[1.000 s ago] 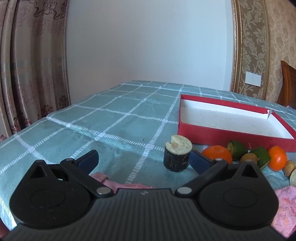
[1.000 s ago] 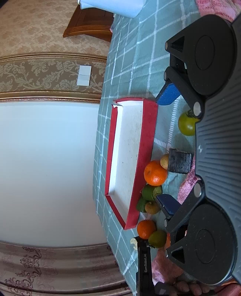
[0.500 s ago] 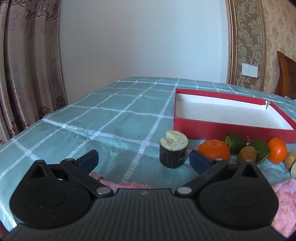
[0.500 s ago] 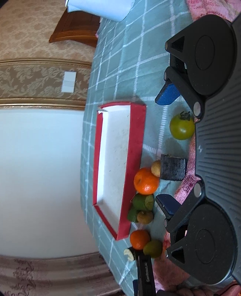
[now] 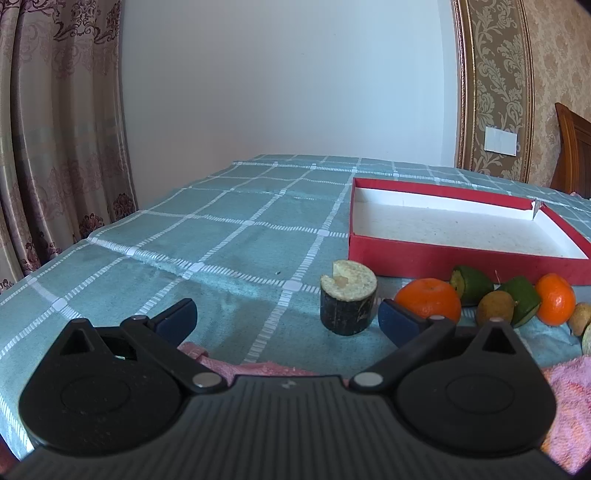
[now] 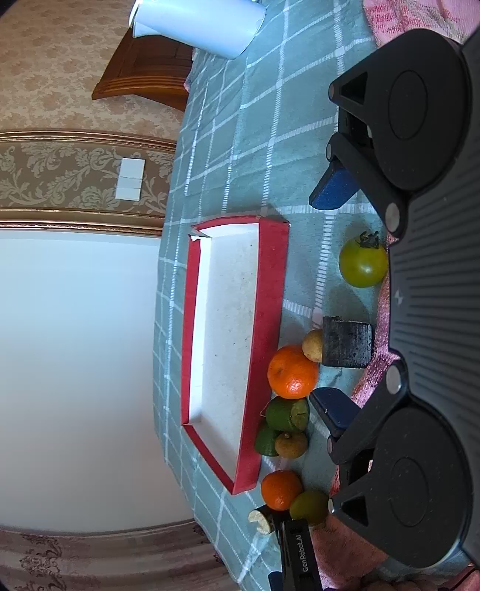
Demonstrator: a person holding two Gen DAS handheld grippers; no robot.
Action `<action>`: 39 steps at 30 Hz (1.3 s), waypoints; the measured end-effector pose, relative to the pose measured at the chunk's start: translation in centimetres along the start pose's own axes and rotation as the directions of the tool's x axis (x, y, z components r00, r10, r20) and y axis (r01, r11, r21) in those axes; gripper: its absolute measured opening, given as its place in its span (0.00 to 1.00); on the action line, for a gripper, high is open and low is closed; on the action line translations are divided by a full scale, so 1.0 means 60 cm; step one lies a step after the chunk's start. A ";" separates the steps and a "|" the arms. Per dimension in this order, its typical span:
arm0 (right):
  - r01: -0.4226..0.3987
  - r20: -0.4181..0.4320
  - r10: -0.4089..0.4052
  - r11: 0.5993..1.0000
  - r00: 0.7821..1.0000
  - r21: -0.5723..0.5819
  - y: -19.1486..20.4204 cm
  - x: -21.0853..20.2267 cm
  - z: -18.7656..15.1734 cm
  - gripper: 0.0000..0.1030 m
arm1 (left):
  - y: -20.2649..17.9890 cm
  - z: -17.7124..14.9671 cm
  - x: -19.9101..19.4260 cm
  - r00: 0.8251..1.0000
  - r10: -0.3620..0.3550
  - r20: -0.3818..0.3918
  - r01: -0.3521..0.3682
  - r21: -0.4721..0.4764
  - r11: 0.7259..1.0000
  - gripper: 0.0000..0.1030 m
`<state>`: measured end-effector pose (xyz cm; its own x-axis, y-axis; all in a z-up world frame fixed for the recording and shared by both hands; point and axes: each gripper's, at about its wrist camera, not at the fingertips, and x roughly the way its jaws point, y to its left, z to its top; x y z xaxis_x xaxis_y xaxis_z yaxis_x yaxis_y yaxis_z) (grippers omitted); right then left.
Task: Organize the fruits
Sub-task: 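Move the right gripper toward the small black square block, then close the right gripper on the black square block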
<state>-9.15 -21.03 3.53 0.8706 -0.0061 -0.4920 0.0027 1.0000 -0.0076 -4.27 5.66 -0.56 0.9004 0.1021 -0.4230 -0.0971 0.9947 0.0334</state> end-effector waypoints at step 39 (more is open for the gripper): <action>-0.131 -0.010 0.131 0.991 0.991 -0.005 0.016 0.015 -0.018 0.27 | 0.011 -0.004 -0.010 0.998 -0.044 0.033 0.045 -0.026 0.999 1.00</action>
<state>-8.92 -20.09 2.15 0.8584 0.1251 -0.4975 -0.1139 0.9921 0.0528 -4.97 6.23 -0.54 0.9171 0.0583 -0.3943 -0.0676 0.9977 -0.0096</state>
